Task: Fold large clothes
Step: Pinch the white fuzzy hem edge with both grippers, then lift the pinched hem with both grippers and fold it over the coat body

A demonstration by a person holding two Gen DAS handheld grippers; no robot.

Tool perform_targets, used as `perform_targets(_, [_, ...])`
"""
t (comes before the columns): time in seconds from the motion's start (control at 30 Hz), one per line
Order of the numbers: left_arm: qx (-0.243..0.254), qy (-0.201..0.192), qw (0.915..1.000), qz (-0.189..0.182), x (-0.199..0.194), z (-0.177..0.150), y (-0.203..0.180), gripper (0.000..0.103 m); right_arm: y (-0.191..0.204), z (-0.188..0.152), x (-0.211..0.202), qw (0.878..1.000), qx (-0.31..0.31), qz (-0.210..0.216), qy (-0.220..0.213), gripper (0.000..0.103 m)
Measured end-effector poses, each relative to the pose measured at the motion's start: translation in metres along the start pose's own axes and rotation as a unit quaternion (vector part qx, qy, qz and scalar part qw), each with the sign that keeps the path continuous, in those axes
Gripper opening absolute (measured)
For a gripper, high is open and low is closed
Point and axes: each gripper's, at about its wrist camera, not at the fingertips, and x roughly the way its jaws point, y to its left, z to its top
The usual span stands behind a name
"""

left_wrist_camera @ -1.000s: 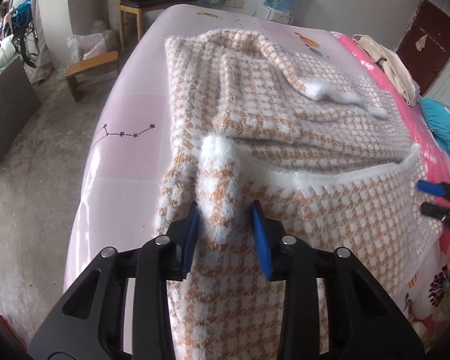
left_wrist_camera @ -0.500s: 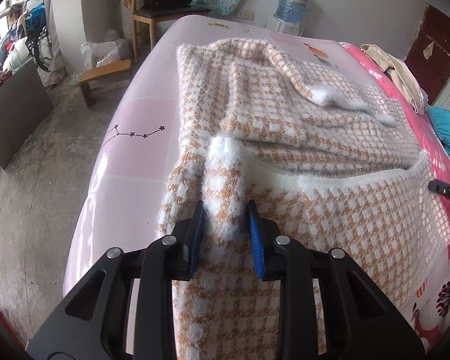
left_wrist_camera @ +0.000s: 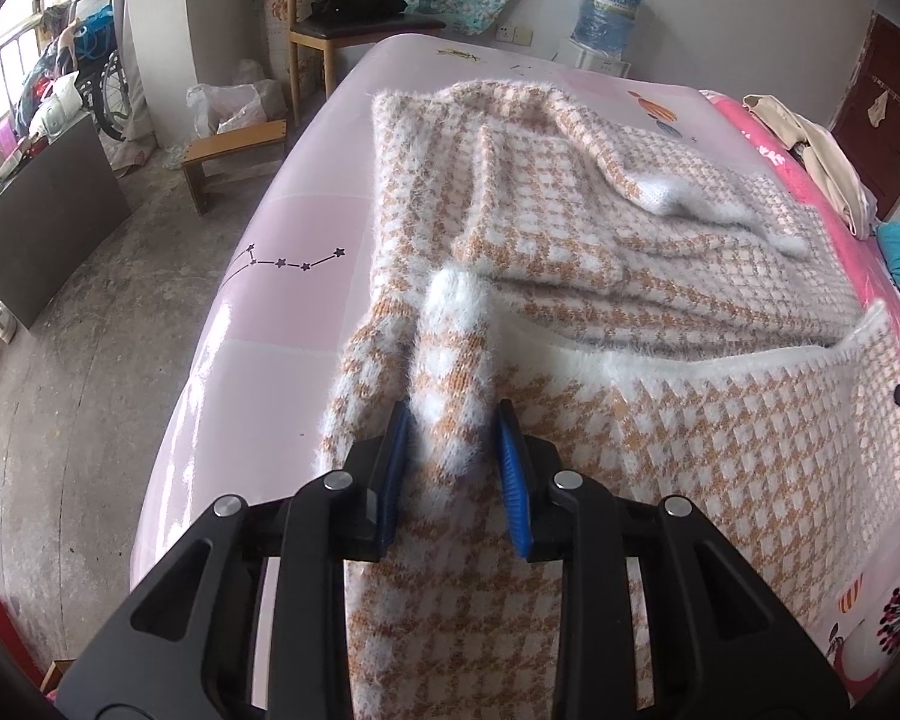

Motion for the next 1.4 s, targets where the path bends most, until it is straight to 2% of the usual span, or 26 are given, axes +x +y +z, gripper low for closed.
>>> perform_targets(0.13, [-0.002,0.001,1.0,0.004,0.0,0.0,-0.001,0.028,0.009,-0.007,-0.017,0.999,-0.038,0.022,-0.011,0.012])
perform_targets(0.27, [-0.004,0.002,1.0,0.006,0.0,0.001,-0.002,0.028,-0.006,-0.005,-0.029,0.999,-0.016,0.041,-0.02,0.036])
perform_targets(0.37, [-0.005,0.003,1.0,0.006,0.0,0.001,-0.002,0.028,-0.025,0.003,-0.024,0.998,0.015,0.063,-0.013,0.044])
perform_targets(0.57, [-0.005,0.004,1.0,0.006,0.0,0.001,-0.001,0.029,-0.043,0.024,0.02,0.988,0.075,0.13,0.039,0.047])
perform_targets(0.67, [-0.001,0.004,1.0,0.007,0.0,-0.001,-0.002,0.029,-0.036,0.028,0.038,0.987,0.076,0.133,0.058,0.047])
perform_targets(0.83, [0.005,0.004,0.9999,0.008,0.0,-0.003,-0.002,0.029,-0.021,0.027,0.055,0.99,0.052,0.103,0.085,0.046])
perform_targets(0.9, [0.007,0.005,0.9999,0.011,-0.001,-0.004,-0.003,0.029,-0.013,0.024,0.055,0.992,0.035,0.082,0.092,0.037])
perform_targets(1.07, [0.019,0.005,0.9993,0.032,-0.003,-0.005,-0.01,0.029,0.007,0.02,0.04,0.997,-0.007,0.026,0.073,0.016])
perform_targets(1.13, [0.025,0.005,0.9988,0.043,-0.004,-0.005,-0.014,0.029,0.011,0.019,0.037,0.998,-0.012,0.011,0.069,0.011])
perform_targets(1.4, [0.053,0.004,0.9963,0.067,-0.007,-0.008,-0.022,0.029,0.017,0.024,0.04,0.997,-0.025,-0.019,0.077,0.01])
